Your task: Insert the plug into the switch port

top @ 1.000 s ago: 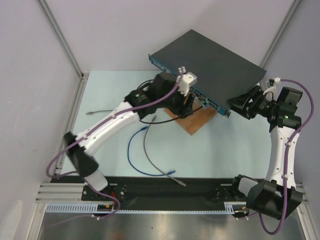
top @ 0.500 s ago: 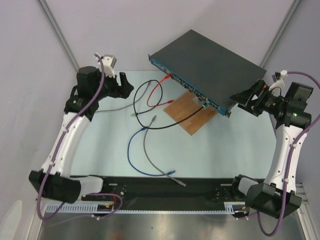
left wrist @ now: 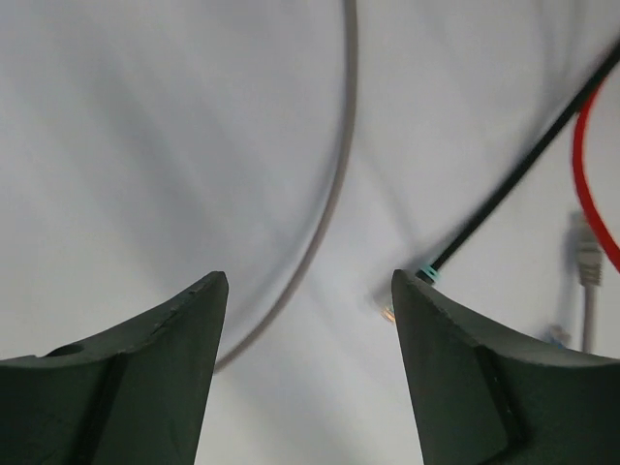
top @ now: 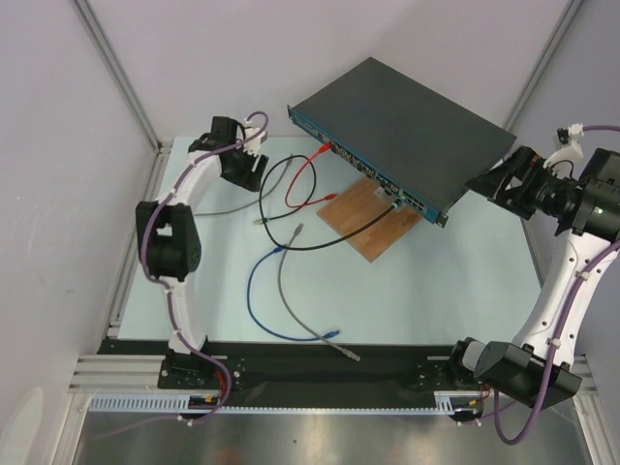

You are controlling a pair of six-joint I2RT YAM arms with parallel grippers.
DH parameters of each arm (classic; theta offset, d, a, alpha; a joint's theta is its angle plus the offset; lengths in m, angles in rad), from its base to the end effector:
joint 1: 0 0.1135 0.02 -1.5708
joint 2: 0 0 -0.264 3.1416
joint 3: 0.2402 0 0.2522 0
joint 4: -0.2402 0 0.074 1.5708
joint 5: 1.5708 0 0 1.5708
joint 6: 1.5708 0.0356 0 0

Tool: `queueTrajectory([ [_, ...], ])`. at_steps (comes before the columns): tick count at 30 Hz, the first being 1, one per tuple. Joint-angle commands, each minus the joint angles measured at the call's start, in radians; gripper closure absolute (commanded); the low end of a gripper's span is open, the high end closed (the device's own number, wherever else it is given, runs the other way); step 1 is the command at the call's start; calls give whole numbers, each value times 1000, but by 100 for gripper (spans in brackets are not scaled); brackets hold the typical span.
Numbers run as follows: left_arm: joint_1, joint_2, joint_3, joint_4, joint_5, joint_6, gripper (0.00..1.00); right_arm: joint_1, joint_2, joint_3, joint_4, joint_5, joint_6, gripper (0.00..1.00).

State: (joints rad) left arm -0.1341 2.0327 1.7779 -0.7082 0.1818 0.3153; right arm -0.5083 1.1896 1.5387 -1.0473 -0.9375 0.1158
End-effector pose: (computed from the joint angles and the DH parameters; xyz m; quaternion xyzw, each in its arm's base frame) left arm 0.4472 -0.0668 0.2567 0.2382 0.9203 -0.0593 0.3046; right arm 0.1924 -0.0743 0.4376 0.0666 0.8281 0.3281 0.4496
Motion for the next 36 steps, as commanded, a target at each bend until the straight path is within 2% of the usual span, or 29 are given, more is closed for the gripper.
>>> queueTrajectory([
  [1,5,87,159,-77,-21,94,27,-6,1,87,-19,5,-24,0],
  [4,4,191,221,-103,-24,113,27,-7,8,115,-17,3,-21,0],
  [7,4,233,256,-111,-28,126,28,-7,13,132,-13,0,-10,0],
  [14,1,285,201,-96,-68,127,31,-7,25,161,35,-21,21,0],
  [18,1,294,152,-85,-108,130,42,-7,31,156,70,-50,24,0],
  [20,1,282,117,-70,-105,131,54,-6,39,164,98,-58,30,1],
  [21,1,276,107,-68,-105,130,65,-3,42,169,105,-57,39,2],
  [24,5,233,62,-63,-91,128,82,23,44,159,154,-50,68,5],
  [29,33,137,-50,-45,-70,120,98,131,47,140,220,14,87,9],
  [35,76,-58,-156,-4,-7,62,100,261,56,170,326,78,116,13],
  [36,77,-143,-167,6,7,51,100,273,59,173,340,83,122,13],
])
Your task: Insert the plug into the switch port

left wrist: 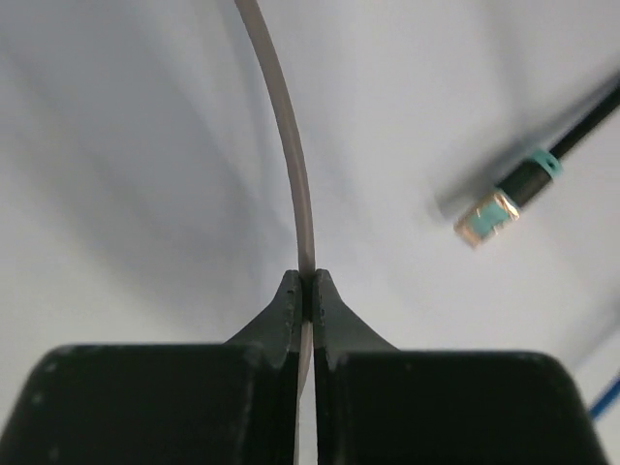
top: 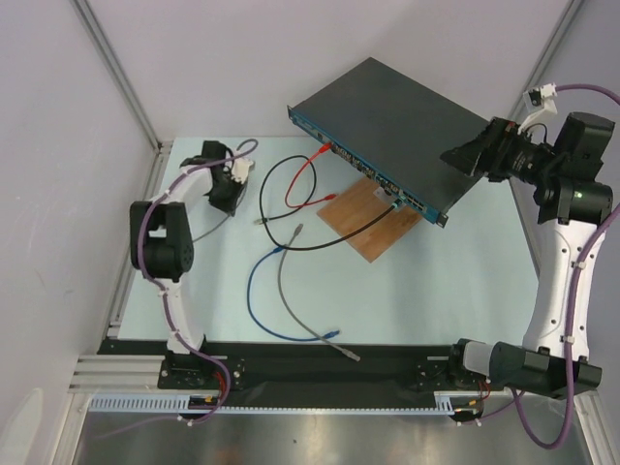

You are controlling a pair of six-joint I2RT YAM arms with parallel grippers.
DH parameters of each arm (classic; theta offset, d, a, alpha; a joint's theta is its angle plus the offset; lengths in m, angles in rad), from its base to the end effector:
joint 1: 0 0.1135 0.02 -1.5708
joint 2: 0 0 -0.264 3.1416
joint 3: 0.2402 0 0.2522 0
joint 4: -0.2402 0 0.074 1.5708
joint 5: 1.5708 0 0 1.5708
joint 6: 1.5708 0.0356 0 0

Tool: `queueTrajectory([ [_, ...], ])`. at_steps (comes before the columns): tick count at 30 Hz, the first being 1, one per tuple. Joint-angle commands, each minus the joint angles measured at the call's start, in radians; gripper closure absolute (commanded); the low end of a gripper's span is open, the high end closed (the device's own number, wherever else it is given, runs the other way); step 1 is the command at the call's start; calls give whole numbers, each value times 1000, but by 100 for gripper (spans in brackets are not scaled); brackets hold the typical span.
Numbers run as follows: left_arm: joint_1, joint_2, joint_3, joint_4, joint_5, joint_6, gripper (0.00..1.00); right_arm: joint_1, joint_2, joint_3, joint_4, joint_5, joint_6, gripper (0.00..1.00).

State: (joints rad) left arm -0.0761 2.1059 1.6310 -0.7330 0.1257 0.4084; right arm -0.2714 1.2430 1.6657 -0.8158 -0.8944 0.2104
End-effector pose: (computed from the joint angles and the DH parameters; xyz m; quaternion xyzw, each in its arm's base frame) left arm 0.4371 -0.0378 0.1797 0.2465 0.9503 -0.0311 0.1878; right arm 0.2220 -0.0330 0.4818 -0.0544 0.7855 0.3442 0.5115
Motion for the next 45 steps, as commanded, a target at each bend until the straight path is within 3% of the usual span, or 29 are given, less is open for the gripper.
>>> queueTrajectory([
  [1,19,-254,-26,37,77,-60,100,50,7,52,141,44,36,14],
  [5,21,-461,-52,52,210,-80,100,90,1,49,251,23,101,14],
  [12,12,-753,-51,15,587,-83,100,178,-7,66,409,-14,197,18],
  [16,-94,-863,-54,-49,764,-47,100,244,-5,71,467,-23,244,21],
  [21,-345,-1000,-135,-56,658,-13,100,334,-13,59,465,-37,228,27],
  [23,-355,-1008,-154,-52,655,-46,100,359,-23,43,472,-54,236,28],
  [31,-514,-1026,-164,-189,638,122,100,416,-82,-4,443,-75,247,30],
  [45,-585,-1018,-168,-180,603,145,100,413,-119,-102,498,-84,397,33],
])
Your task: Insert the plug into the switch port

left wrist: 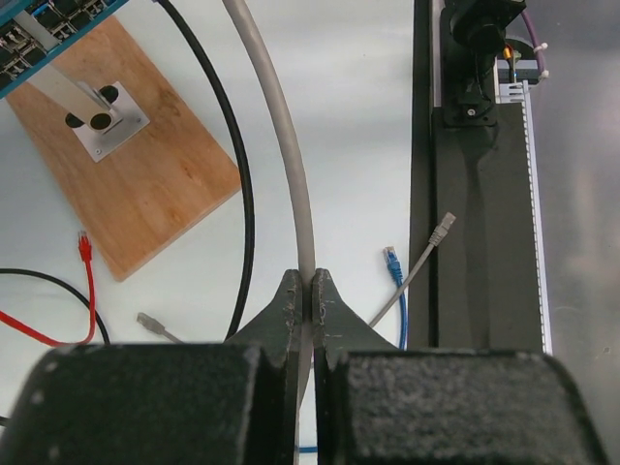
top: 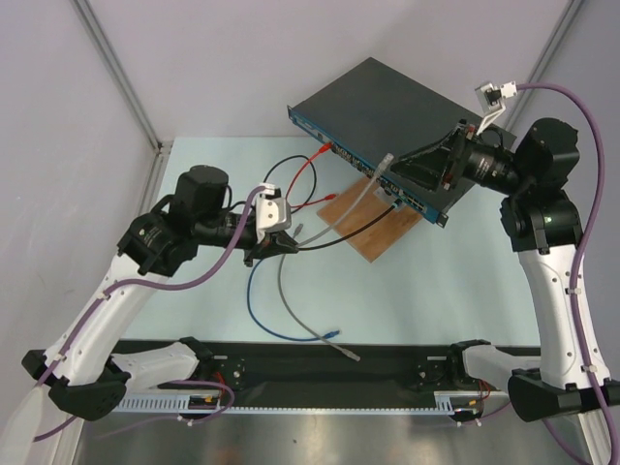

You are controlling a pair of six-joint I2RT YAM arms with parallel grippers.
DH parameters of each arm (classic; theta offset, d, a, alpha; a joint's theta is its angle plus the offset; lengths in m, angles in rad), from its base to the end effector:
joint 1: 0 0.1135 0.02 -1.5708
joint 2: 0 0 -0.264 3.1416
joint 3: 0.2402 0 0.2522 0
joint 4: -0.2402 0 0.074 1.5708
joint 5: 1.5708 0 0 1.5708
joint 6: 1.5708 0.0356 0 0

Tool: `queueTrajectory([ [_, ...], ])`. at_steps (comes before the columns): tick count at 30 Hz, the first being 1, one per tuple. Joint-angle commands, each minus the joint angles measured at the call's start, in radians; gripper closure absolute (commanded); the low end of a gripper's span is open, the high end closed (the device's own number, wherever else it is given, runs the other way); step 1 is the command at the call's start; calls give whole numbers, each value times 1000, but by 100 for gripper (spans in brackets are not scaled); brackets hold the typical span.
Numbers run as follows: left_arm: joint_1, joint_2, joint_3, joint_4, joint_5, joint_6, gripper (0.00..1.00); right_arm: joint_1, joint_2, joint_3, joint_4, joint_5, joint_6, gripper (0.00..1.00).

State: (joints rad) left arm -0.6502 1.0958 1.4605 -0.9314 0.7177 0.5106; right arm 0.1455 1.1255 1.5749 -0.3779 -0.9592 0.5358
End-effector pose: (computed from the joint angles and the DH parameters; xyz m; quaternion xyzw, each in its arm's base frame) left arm 0.1385 -0.1347 0.4376 0.5914 0.5937 -0.3385 0.4280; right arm 0.1888 0.0571 0.5190 -0.2141 0.6585 0.5133 0.5070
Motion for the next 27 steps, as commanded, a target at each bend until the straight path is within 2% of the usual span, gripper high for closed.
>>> queueTrajectory([
  [1,-14,-7,4,19,11,45,100,-15,5,-18,68,-24,91,33],
  [5,-19,-8,6,20,11,52,100,-59,23,-53,164,-55,240,34],
  [10,-28,-5,1,32,-3,62,100,-64,37,-59,194,-56,280,38],
  [22,-34,-1,-8,54,-9,52,100,-37,37,-59,183,-62,264,41],
  [27,-34,4,-5,63,-1,36,100,-17,36,-67,159,-56,240,46],
])
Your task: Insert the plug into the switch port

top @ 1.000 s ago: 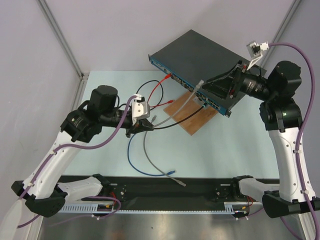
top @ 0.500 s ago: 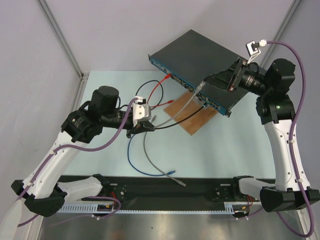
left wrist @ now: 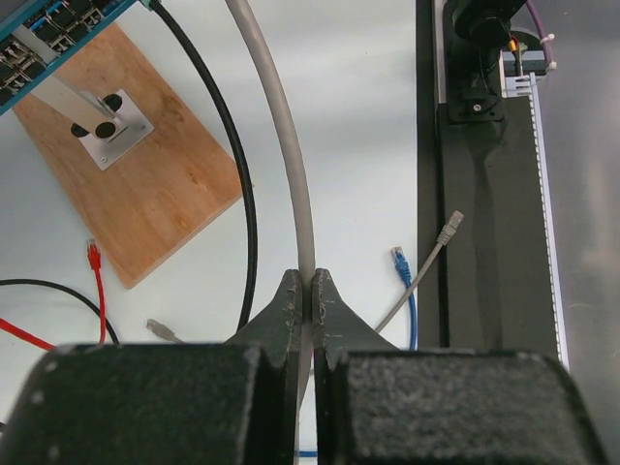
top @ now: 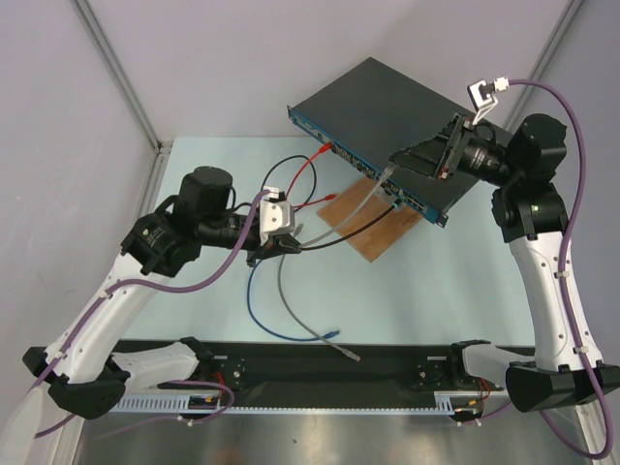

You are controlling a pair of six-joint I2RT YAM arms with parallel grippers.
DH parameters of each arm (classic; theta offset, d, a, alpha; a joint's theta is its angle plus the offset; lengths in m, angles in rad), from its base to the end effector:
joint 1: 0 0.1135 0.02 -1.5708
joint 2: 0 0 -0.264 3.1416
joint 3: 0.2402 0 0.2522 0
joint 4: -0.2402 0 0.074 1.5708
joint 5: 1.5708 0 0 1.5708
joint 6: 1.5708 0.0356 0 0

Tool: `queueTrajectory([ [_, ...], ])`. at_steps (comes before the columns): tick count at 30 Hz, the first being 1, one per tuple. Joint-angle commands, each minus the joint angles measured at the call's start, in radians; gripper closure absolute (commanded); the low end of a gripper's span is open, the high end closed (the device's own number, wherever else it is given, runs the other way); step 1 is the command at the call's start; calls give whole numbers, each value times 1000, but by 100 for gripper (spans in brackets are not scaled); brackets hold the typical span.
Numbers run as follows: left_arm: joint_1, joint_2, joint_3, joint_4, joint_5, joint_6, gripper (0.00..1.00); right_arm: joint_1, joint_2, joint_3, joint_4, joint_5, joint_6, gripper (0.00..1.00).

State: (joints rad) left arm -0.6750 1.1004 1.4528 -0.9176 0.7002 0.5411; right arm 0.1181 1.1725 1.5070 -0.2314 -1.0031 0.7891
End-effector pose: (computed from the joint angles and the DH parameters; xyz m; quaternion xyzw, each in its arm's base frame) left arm 0.1379 -0.1398 0.4355 0.6059 0.5811 -0.3302 0.4315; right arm 0.2169 0.0560 0.5035 -0.1438 0.6721 0.5748 0.4442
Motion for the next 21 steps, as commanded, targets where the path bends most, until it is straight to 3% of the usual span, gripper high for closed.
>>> queueTrajectory([
  [1,-9,-2,3,49,18,5,100,12,-13,2,12,-12,-14,48],
  [7,-9,1,4,57,9,-9,100,17,-11,-5,-8,-11,-27,72],
  [10,-9,4,3,69,-2,-35,97,20,-7,-7,-20,-8,-30,89],
  [11,-9,3,1,85,-14,-68,92,20,-8,-10,-23,-6,-30,98],
  [12,-9,4,0,94,-49,-84,73,20,-11,-14,-29,-5,-37,100],
  [14,-9,-2,4,130,-99,-143,60,20,-25,-51,-42,6,-41,100],
  [15,-9,-8,7,150,-151,-168,46,20,-45,-71,-39,11,-27,100],
  [21,-14,-30,27,364,-244,-378,22,22,-91,-177,-16,57,21,100],
])
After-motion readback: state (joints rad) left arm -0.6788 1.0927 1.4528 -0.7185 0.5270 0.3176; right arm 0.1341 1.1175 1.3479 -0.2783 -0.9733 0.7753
